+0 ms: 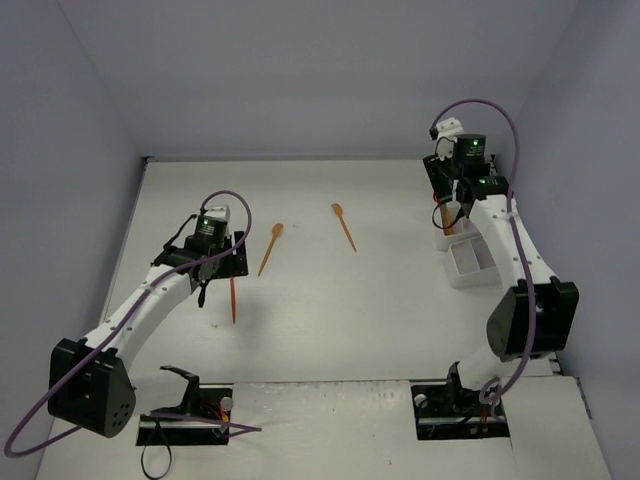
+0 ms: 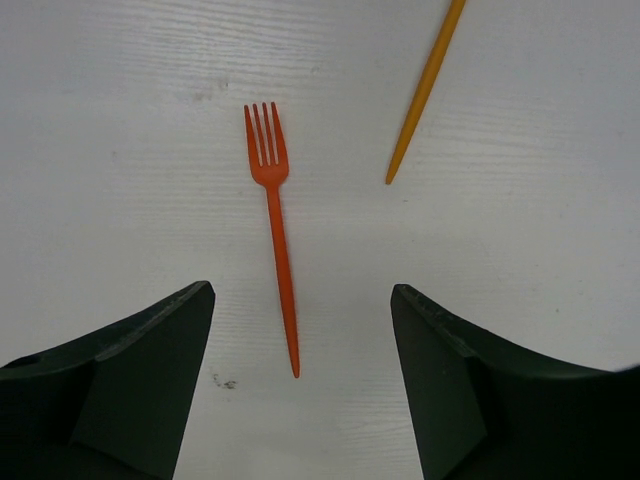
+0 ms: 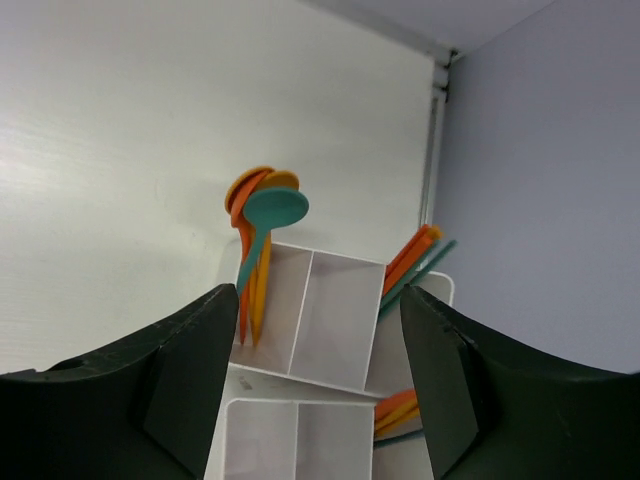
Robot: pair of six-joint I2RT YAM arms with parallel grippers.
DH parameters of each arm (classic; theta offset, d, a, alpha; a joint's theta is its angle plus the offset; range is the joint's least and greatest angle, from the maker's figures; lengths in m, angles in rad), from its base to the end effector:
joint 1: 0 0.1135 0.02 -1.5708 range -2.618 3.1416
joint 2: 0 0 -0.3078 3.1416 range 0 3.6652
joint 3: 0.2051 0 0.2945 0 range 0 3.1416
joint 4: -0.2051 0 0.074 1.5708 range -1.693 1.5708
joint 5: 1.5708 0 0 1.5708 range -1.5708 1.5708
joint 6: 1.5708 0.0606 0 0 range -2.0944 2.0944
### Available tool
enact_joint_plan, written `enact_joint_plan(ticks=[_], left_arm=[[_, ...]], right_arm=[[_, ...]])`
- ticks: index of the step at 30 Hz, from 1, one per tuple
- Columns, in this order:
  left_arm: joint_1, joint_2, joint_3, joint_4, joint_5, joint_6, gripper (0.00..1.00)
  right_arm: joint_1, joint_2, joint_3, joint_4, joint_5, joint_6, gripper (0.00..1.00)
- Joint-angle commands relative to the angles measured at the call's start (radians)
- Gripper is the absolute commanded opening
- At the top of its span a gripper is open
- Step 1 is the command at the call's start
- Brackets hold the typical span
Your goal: Sort the eating utensils into containers
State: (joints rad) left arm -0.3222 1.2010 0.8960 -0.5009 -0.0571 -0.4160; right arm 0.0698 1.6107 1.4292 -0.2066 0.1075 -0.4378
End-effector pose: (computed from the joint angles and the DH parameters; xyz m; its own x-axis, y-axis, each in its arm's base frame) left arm 0.2808 -0.0901 0.2741 -0.7386 -0.1788 -0.6500 -0.0216 0.9700 -0.2422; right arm 0.4503 0.0250 0.3772 -0.3545 -0.4473 -0.8211 -0.1331 0.8934 -0.4292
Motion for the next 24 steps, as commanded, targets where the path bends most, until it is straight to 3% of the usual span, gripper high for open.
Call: enact_joint_plan(ticks=[1, 13, 20, 24], left_arm=[[0.002, 0.053, 0.001, -0.019, -0.049, -0.084, 0.65], [0.002, 0.259, 0.023, -0.010, -0.092, -0.108, 0.46], [0.002, 0.383, 0.044, 0.026, -0.112, -0.102, 0.35], [0.002, 0.428, 0.050, 0.043, -0.107, -0.100, 0.24]], right_arm=[[0.035, -0.206, -0.020, 0.047, 0.038, 0.164, 0.64], [0.040, -0.542, -0.250, 0.044, -0.089, 0.350, 0.66], [0.042, -0.631, -0.340, 0.045, -0.160, 0.381, 0.67], [0.050, -0.648, -0.355, 0.044, -0.173, 0.388, 0.67]])
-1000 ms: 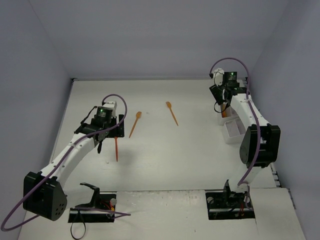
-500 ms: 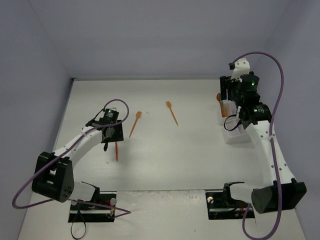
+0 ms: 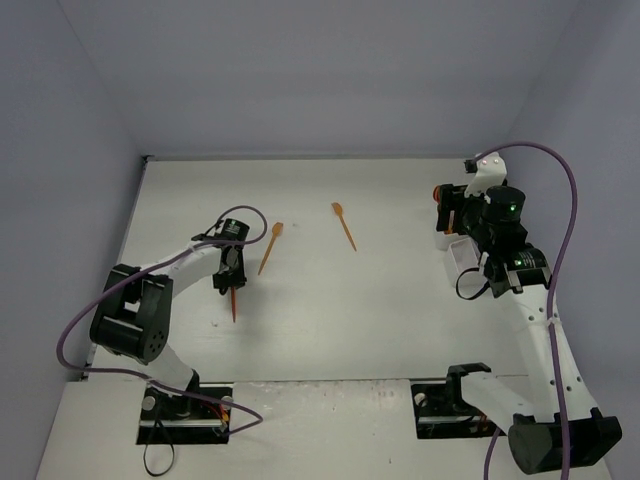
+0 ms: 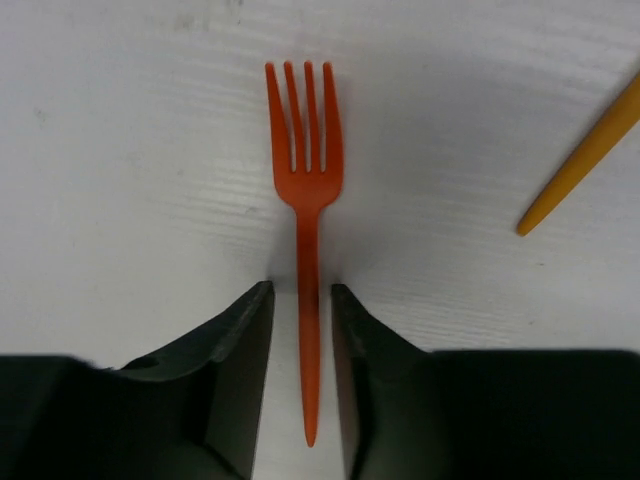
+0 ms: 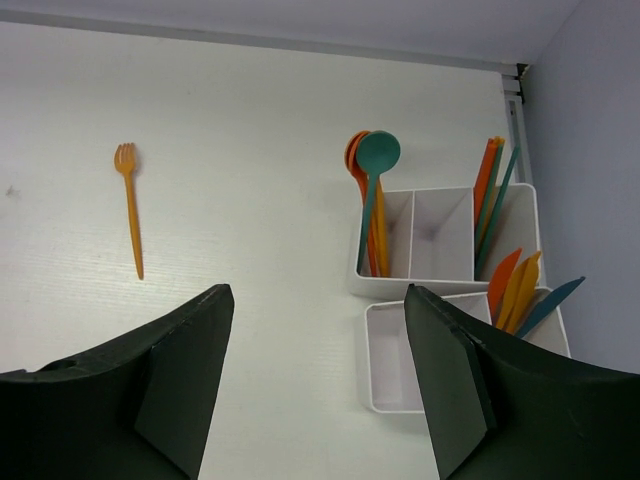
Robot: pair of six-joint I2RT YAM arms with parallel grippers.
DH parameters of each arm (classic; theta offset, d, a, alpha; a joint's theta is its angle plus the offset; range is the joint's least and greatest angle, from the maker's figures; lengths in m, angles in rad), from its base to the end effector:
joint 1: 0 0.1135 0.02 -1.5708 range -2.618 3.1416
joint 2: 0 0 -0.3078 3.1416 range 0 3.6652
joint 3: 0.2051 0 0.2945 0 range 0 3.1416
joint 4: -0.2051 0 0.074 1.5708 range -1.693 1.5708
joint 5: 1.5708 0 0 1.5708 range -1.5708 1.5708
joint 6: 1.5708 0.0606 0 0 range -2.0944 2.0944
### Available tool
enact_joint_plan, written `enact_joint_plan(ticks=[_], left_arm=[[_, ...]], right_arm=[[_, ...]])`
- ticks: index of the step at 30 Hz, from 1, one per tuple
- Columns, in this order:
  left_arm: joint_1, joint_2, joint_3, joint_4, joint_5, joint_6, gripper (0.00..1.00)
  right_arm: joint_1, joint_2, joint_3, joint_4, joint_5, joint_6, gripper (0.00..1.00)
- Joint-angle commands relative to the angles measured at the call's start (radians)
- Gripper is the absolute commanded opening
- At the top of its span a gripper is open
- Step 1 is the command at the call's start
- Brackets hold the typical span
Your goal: Sort the eating utensils into containers
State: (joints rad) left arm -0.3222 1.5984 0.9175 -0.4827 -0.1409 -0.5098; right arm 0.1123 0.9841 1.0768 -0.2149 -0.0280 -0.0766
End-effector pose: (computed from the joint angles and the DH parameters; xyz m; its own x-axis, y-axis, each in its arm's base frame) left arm 0.3284 -0.1007 0.1632 -0.8875 -0.2131 -0.4086 -0.1974 0.9770 -0.0807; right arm 0.2629 0.0313 0.4398 -0.1101 -0.0894 -0.9899 -0.1485 0.9863 -0.0725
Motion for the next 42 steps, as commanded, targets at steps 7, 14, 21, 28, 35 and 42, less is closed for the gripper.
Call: enact_joint_plan(ticks=[7, 14, 21, 28, 35, 42], left_arm=[[0.001, 0.003, 0.035, 0.037, 0.006, 0.015, 0.00], [-0.115, -0.276, 0.068, 0.125, 0.110, 0.139, 0.00], [-0.364, -0.421, 0.156, 0.243, 0.135, 0.289, 0.00], [-0.515, -0.368, 0.275, 0.266, 0.140, 0.346, 0.00], [-0.601, -0.322, 0.339, 0.283, 0.111, 0.373, 0.00], [-0.630, -0.321, 0.343, 0.288, 0.104, 0.375, 0.00]], right_arm=[[0.017, -0.013, 0.028, 0.051, -0.128, 0.062, 0.67], [0.044, 0.031, 0.077, 0.054, -0.367, 0.140, 0.70], [0.152, 0.070, 0.103, 0.068, -0.448, 0.242, 0.73], [0.325, 0.113, 0.132, 0.098, -0.388, 0.322, 0.73], [0.478, 0.153, 0.133, 0.153, -0.286, 0.363, 0.71], [0.521, 0.175, 0.106, 0.164, -0.184, 0.376, 0.65]])
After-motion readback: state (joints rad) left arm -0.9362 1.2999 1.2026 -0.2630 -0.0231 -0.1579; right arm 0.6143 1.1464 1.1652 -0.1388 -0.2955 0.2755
